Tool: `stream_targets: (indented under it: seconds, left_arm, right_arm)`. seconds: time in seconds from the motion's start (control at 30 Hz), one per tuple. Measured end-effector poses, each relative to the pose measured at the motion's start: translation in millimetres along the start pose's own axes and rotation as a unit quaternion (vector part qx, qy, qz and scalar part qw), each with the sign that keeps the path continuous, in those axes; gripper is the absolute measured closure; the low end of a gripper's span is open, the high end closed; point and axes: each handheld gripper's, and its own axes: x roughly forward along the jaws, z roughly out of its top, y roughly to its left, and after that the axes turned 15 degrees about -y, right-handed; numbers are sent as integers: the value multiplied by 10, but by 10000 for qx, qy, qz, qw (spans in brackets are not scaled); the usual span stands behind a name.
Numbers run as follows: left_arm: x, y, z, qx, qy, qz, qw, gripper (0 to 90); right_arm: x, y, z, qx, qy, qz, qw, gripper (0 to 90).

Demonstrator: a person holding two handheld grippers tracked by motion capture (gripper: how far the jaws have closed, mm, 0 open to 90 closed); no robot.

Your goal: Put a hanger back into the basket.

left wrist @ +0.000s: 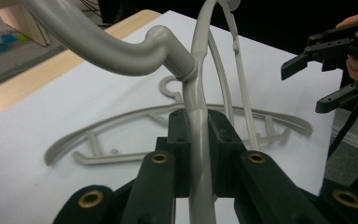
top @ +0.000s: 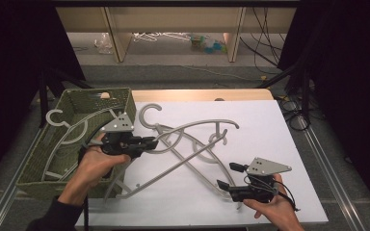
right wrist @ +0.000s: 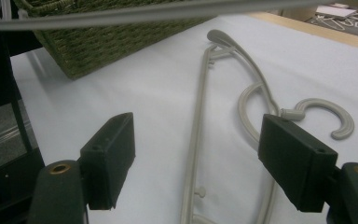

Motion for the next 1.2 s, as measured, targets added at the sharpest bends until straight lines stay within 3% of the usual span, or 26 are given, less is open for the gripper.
stream_targets:
  seconds: [0.1,0.3,0.37,0.63,0.73,0.93,0.97,1.03,1.2]
  left_arm:
    - [-103,45,85,92,4,116,9999,806]
    - [-268,159,164,57,-124,293,9995,806]
    - [-338,209,192,26,-229,357,9991,806]
    - [-577,427,244,-41,-252,788,9966,806]
    - [-663,528,230,-175,-329,857,9956,806]
    - [-828,701,202,-377,-327,1149,9921,807]
    - [-867,741,188,-508,-340,1150,9915,806]
    - [-892,763,182,-567,-326,1169,9910,806]
    - [-1048,922,149,-534,-319,1494,9868,806]
  right_arm:
    - [3,1,5,0,-8,30,10000,284]
    - [20,-1,-11,34,-21,79,10000,278]
    - [9,-2,-7,19,64,62,10000,274]
    - [14,0,-7,46,31,72,10000,259]
    - [20,-4,-11,-4,-32,70,10000,259]
    - [20,-5,-13,4,18,66,10000,260]
    - [20,-5,-10,-3,5,62,10000,264]
    - [17,-5,-6,3,0,55,10000,265]
    - [22,-6,-11,0,9,60,10000,265]
